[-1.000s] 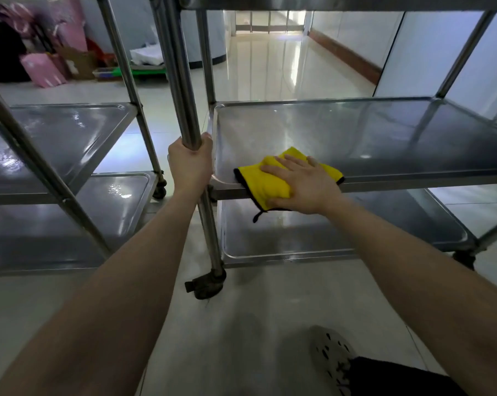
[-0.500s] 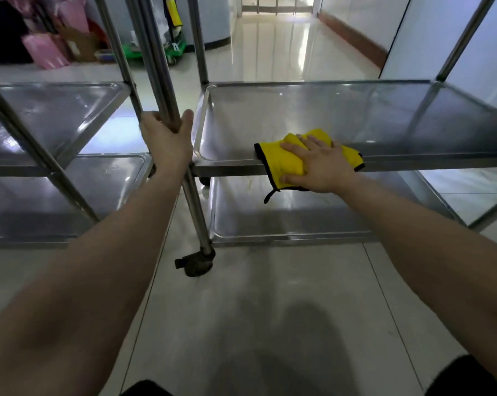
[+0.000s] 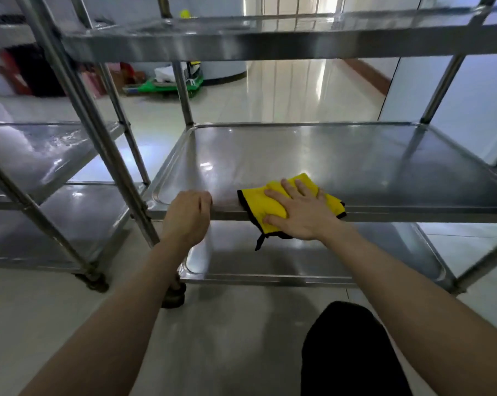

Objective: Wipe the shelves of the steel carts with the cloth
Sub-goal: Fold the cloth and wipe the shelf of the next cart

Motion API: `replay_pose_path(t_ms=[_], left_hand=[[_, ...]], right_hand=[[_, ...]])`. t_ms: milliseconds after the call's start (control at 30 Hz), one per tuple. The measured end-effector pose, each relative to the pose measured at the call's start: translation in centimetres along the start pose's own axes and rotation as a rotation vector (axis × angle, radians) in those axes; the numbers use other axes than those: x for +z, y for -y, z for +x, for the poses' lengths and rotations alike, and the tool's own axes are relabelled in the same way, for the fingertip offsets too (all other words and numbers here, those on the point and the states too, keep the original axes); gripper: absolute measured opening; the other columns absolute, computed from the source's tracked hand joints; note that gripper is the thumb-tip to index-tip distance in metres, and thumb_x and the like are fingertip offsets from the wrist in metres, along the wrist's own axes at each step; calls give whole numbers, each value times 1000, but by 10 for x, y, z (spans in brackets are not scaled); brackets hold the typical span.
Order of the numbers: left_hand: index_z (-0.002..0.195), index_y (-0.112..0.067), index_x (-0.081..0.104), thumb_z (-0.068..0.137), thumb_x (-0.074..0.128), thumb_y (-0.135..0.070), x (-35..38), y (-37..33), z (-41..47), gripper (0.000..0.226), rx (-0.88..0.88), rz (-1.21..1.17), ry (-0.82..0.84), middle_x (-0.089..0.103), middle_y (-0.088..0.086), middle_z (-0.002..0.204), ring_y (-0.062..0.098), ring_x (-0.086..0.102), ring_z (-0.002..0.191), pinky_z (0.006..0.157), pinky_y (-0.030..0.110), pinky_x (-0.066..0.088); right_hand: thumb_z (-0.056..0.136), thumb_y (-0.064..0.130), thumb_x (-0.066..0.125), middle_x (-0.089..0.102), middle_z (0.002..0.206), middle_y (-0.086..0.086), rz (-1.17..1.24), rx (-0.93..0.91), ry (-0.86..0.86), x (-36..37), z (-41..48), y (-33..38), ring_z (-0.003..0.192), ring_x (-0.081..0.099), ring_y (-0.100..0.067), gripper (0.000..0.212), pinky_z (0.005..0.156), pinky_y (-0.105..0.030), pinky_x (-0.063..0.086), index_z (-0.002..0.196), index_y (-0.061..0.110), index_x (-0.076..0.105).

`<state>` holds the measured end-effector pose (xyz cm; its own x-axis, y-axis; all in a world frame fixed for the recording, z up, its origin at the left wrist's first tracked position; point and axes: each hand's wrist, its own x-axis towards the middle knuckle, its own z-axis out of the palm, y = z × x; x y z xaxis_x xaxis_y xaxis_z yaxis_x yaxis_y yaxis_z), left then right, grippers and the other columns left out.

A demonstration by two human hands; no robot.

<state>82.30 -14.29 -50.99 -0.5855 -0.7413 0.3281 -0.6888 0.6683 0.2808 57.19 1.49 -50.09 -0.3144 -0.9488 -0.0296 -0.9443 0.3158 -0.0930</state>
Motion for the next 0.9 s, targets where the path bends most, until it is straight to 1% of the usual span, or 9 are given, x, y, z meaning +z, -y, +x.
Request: replay_pose_path(t_ms=[100,233,300,367,467,533,633,767,900], left_hand=[[85,-20,64,109,35,-26,-8,-11,7,38,-77,41,40,64,6,88,32,59,86,79,51,54],[76,-22,56,109,27,-44,-16,-28,24,49,-125,55,22,63,5,78,29,62,76,76,48,57],[90,-24,66,110,30,-47,-18,-36,34,47,-146,106,55,68,6,90,28,66,86,80,45,56],[117,-24,72,112,34,-48,-15,-41,45,44,-148,162,92,70,6,112,26,65,102,88,44,53],[141,-19,66,113,37,-42,-2,-53,64,46,-73,148,125,64,7,143,28,57,129,112,47,46],[148,-17,62,113,38,-40,11,-68,74,48,-42,71,107,60,8,152,28,53,139,119,48,41],[151,-19,58,114,33,-42,36,-87,78,51,-14,57,118,58,6,156,29,51,142,121,47,38],[145,-23,58,111,35,-49,50,-84,76,48,-15,165,142,58,3,148,27,51,134,114,46,42],[138,-23,62,110,34,-51,50,-81,77,49,-60,87,86,62,4,141,26,56,127,112,47,45]], right_hand=[[90,95,27,-6,181,9,55,134,71,-12,-1,-64,167,-4,-30,84,124,-77,4,164,61,8],[86,97,21,-13,180,8,78,266,151,-20,30,-108,166,-11,-32,87,122,-79,-3,163,63,1],[83,99,21,-15,180,3,86,308,151,-17,49,-109,165,-14,-37,92,119,-82,-6,164,61,0],[78,102,18,-15,180,-4,88,342,126,-13,65,-101,164,-15,-43,100,116,-85,-9,166,57,0],[63,111,8,-13,179,-13,88,366,77,-9,90,-89,161,-15,-52,119,109,-88,-13,166,53,-1],[59,113,5,-11,179,-15,88,356,55,-9,108,-81,160,-13,-55,124,107,-89,-15,167,52,1],[64,110,7,-10,179,-15,82,310,39,-10,135,-72,160,-12,-54,119,106,-89,-16,167,52,3],[79,100,14,-10,180,-8,64,229,46,-9,147,-74,163,-11,-48,100,111,-85,-15,167,53,3],[90,89,20,-7,181,8,88,66,55,-14,126,-109,167,-10,-29,81,125,-73,-11,164,61,3]])
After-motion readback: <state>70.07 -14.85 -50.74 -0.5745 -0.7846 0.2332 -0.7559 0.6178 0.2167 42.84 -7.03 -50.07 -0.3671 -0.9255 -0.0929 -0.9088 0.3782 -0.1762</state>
